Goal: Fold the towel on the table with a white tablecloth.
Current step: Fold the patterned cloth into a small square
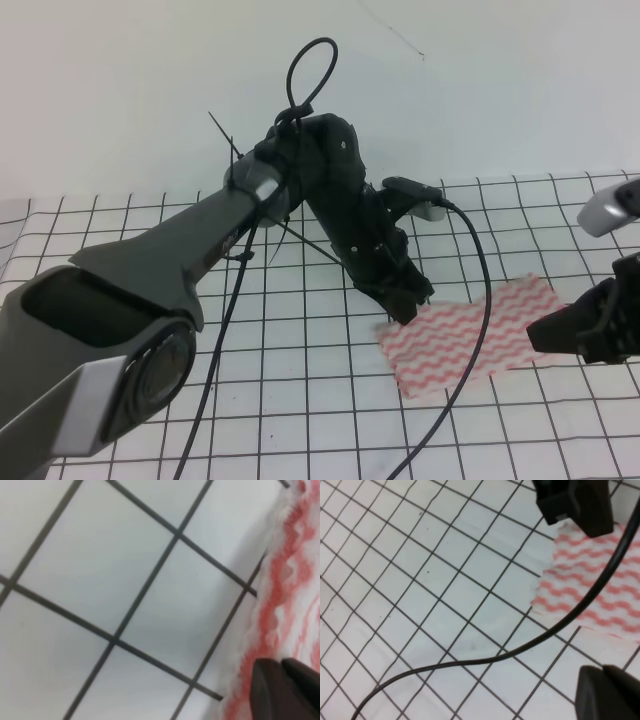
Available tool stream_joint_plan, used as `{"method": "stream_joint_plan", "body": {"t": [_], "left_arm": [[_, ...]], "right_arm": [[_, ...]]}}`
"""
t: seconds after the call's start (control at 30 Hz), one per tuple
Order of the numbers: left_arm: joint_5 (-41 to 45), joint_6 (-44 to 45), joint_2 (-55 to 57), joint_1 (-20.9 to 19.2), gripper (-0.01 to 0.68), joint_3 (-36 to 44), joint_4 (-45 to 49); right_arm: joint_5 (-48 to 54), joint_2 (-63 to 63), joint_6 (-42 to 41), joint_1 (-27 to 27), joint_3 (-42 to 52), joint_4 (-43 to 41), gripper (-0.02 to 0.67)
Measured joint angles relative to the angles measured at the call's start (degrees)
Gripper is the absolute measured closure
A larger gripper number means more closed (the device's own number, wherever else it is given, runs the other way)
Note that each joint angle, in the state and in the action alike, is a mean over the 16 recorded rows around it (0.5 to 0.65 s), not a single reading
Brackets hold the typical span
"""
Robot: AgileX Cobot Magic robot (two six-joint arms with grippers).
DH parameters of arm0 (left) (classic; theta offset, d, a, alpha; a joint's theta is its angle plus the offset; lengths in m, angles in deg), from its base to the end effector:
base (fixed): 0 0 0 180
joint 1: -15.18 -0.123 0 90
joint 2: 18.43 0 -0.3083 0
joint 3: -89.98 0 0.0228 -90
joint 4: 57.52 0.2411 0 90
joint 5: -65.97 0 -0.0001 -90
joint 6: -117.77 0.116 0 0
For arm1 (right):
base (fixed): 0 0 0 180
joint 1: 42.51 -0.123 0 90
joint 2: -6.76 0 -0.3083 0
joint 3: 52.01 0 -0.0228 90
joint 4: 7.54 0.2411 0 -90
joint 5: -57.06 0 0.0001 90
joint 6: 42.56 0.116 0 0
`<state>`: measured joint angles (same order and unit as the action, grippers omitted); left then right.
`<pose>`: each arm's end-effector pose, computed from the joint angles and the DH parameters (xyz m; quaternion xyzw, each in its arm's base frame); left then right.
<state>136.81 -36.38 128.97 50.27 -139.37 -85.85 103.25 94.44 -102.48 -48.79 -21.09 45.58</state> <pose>0.4003 -0.3448 0.1771 0.4397 0.8610 -0.2446 0.0744 0.2476 0.0947 0.2531 -0.2629 0.8870 0.2686 0.2684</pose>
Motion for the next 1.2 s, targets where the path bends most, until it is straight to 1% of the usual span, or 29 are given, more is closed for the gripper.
{"method": "stream_joint_plan", "body": {"t": [0.13, 0.23, 0.33, 0.67, 0.8, 0.9, 1.0, 1.2], "left_arm": [[-0.06, 0.30, 0.00, 0.00, 0.669, 0.00, 0.27], [-0.19, 0.49, 0.00, 0.00, 0.650, 0.00, 0.31], [-0.43, 0.42, -0.01, 0.00, 0.611, 0.00, 0.23], [-0.92, -0.72, -1.01, 0.00, 0.449, -0.02, 0.44], [-0.68, -1.92, -2.28, -0.11, 0.413, -0.05, 2.05], [-0.04, -3.16, -3.66, -0.45, 0.414, -0.07, 3.91], [0.68, -4.65, -5.38, -1.14, 0.435, -0.09, 5.55], [1.91, -7.77, -9.96, -3.33, 0.520, -0.05, 5.85]], "right_arm": [[0.55, 0.00, -0.16, 0.00, 0.01, 0.00, 0.639], [0.84, -0.01, -0.28, 0.00, 0.02, 0.00, 0.640], [1.15, -0.01, -0.38, 0.00, 0.03, 0.00, 0.640], [0.86, -0.01, 0.22, 0.00, 0.03, 0.00, 0.635], [-0.87, -0.01, 1.75, 0.10, 0.03, -0.14, 0.612], [-3.25, -0.01, 4.52, 0.53, 0.03, -1.00, 0.578], [-6.28, 0.03, 8.34, 1.47, 0.02, -2.71, 0.533], [-10.65, 1.61, 16.59, 5.47, -0.01, -6.48, 0.437]]}}
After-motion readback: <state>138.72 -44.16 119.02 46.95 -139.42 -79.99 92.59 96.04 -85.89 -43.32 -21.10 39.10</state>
